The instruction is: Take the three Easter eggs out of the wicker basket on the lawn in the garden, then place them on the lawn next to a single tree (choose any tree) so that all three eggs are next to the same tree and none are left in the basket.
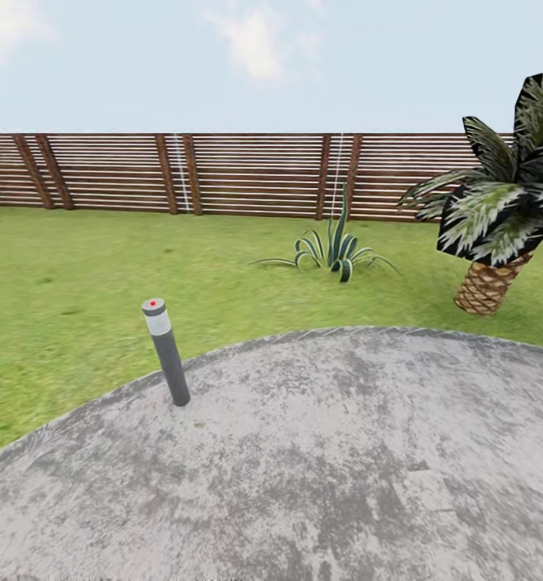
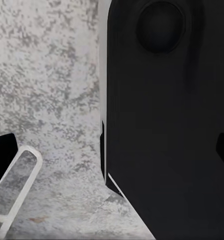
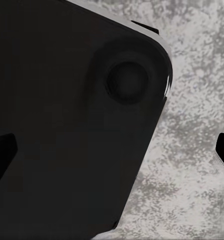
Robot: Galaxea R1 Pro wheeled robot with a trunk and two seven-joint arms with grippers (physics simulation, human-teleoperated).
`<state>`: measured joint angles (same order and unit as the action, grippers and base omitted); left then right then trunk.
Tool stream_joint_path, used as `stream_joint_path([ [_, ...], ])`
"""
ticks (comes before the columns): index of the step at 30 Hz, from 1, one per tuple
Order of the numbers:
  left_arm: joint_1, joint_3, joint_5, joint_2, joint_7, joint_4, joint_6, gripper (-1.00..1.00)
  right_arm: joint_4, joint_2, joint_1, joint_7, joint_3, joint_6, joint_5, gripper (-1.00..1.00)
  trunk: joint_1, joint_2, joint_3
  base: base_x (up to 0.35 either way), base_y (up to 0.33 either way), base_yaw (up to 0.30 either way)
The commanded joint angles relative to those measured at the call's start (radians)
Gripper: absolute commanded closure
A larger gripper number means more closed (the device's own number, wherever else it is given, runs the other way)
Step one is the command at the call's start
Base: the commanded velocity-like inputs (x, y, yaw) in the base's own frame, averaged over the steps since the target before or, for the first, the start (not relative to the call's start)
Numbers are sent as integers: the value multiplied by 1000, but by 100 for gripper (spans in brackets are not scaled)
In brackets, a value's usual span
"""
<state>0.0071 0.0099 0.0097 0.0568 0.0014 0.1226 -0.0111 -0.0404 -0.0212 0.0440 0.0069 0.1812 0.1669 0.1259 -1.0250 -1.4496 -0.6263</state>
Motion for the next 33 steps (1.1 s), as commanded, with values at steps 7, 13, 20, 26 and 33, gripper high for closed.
stream_joint_path([
  [7,1,1,1,0,0,2,-1,-100,1,0,0,1,0,2,11,-100,0,0,-1,0,0,292],
  [13,1,1,1,0,0,2,-1,-100,1,0,0,1,0,2,11,-100,0,0,-1,0,0,293],
  [20,1,2,1,1,-1,3,-1,-100,1,0,0,1,0,2,11,-100,0,0,-1,0,0,293],
  [26,1,1,0,0,-1,3,-1,-100,1,0,0,1,0,2,11,-100,0,0,-1,0,0,293],
  [33,1,1,-1,0,-1,3,-1,-100,1,0,0,1,0,2,11,-100,0,0,-1,0,0,293],
])
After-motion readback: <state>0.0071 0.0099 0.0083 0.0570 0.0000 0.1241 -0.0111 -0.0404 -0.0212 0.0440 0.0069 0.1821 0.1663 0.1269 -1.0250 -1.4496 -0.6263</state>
